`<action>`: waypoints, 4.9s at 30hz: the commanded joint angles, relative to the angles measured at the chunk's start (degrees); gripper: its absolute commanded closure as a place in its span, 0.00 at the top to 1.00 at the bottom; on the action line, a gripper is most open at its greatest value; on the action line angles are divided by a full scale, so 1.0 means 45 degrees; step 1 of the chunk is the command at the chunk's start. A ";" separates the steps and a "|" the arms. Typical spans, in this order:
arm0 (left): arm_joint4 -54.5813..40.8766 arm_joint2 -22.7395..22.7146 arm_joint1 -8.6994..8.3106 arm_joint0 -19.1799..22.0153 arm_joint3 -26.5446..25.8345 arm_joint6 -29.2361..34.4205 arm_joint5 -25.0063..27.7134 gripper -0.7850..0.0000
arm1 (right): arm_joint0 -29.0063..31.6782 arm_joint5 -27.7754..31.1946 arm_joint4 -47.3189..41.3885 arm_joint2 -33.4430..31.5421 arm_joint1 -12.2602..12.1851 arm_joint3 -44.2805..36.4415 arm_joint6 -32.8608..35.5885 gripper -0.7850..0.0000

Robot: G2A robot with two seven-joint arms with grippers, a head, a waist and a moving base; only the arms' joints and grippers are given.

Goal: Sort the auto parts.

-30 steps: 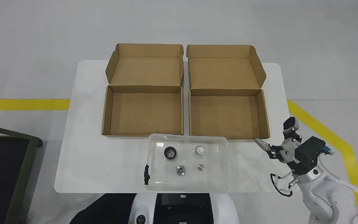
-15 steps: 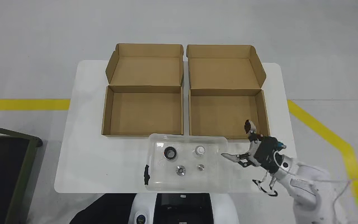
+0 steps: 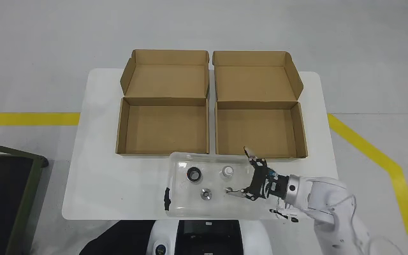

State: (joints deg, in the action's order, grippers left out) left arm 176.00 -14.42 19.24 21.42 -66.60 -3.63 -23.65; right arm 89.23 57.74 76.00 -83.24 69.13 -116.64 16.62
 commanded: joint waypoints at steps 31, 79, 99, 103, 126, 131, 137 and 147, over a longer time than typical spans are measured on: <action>0.0000 0.0000 0.0000 0.0000 0.0000 0.0000 0.0000 1.00 | -0.0754 -0.0630 0.1678 0.1675 -0.0486 0.1344 0.0288 0.85; 0.0000 0.0000 0.0000 0.0000 0.0000 0.0000 0.0000 1.00 | -0.1056 -0.0819 -0.2478 0.1462 -0.1057 0.0216 -0.1167 0.00; 0.0000 0.0000 0.0000 0.0000 0.0000 0.0000 0.0000 1.00 | -0.3513 -0.2867 -0.5152 0.2592 -0.0757 -0.0715 -0.3440 0.00; 0.0000 0.0000 0.0000 0.0000 0.0000 0.0000 0.0000 1.00 | -0.3978 -0.3353 -0.5231 0.2708 -0.0660 -0.0509 -0.4194 0.00; 0.0000 0.0000 0.0000 0.0000 0.0000 0.0000 0.0000 1.00 | -0.4787 -0.3515 -0.5007 0.2966 -0.0351 -0.0159 -0.7228 0.00; 0.0000 0.0000 0.0000 0.0000 0.0000 0.0000 0.0000 1.00 | -0.4825 -0.3512 -0.4763 0.3182 -0.0300 -0.0189 -0.7274 0.00; 0.0000 0.0000 0.0000 0.0000 0.0000 0.0000 0.0000 1.00 | -0.4802 -0.3245 -0.4599 0.3277 -0.0296 0.0529 -0.6894 0.00; 0.0000 0.0000 0.0000 0.0000 0.0000 0.0000 0.0000 1.00 | -0.4313 -0.2752 -0.4590 0.2886 -0.0409 0.1728 -0.5955 0.00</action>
State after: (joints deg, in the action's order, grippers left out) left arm 176.00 -14.42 19.24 21.42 -66.60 -3.63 -23.65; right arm 69.51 45.26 55.37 -70.10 67.34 -109.26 -10.39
